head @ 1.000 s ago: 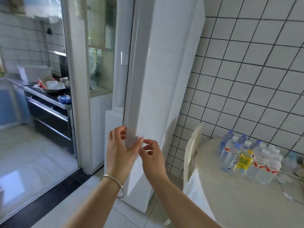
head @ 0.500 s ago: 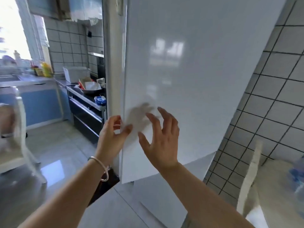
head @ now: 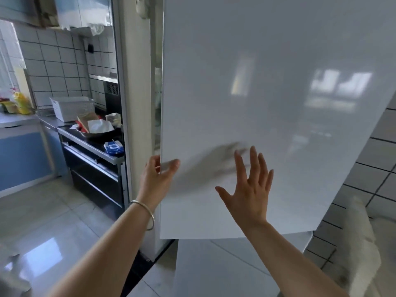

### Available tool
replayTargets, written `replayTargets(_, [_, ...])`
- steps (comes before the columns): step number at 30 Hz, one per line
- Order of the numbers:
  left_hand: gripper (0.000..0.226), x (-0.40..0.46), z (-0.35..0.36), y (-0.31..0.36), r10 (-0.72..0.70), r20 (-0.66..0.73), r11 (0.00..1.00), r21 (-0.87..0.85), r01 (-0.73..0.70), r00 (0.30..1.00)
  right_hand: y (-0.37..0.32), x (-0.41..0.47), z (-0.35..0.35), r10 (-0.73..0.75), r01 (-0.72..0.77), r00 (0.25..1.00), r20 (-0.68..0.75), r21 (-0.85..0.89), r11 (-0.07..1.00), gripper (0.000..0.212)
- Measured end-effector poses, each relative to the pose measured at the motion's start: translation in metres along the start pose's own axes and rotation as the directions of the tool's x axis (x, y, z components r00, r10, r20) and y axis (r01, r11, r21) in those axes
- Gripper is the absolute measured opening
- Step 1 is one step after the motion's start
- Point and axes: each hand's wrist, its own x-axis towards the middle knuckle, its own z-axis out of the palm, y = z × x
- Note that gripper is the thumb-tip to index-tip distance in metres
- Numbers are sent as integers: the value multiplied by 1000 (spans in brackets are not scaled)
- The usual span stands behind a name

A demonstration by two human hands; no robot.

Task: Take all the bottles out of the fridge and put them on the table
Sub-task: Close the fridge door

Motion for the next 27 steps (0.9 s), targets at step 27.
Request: replayTargets(27, [36,275,116,-70,53,391,998,-33,-44,919,42,144,118,438,-463,886,-149,-288,838,118])
